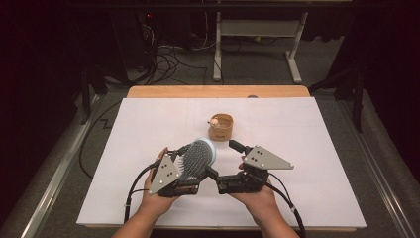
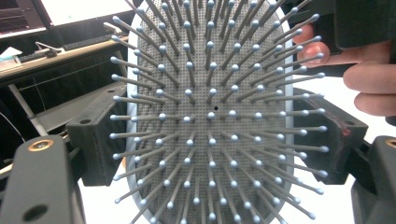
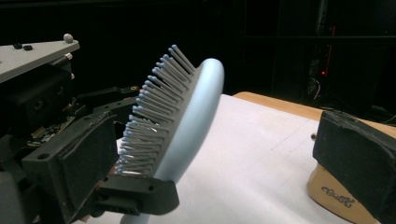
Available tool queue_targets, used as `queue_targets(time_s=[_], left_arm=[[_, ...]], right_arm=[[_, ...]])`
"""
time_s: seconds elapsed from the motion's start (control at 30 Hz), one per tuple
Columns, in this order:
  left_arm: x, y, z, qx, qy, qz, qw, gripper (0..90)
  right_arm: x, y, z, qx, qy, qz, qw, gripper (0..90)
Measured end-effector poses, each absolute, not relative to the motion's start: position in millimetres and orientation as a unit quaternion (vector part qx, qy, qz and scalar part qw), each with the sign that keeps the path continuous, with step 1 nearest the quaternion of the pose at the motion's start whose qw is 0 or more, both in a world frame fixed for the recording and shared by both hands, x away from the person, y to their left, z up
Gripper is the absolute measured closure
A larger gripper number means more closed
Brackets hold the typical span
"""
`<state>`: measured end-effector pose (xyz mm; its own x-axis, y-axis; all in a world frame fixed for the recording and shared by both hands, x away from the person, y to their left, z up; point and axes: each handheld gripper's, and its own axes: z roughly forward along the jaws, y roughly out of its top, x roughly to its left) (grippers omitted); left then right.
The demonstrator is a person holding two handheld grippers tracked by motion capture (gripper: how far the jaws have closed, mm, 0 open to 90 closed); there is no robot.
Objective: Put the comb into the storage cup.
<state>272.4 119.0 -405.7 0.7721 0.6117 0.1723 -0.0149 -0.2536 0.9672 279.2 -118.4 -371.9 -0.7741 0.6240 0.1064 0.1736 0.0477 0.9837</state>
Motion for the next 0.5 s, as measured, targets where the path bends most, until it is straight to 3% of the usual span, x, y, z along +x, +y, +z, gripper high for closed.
queue_targets(time_s=[0.33, 0.5], left_arm=[[267.5, 108.5, -407.7, 0.753, 0.183, 0.274, 0.569, 20.1], [266.3, 105.1, -408.9, 0.755, 0.182, 0.273, 0.568, 20.1]], right_arm=[[278.1, -112.2, -373.4, 0.279, 0.705, 0.628, 0.174, 1.0], [277.9, -112.3, -373.9, 0.278, 0.704, 0.632, 0.168, 6.7]])
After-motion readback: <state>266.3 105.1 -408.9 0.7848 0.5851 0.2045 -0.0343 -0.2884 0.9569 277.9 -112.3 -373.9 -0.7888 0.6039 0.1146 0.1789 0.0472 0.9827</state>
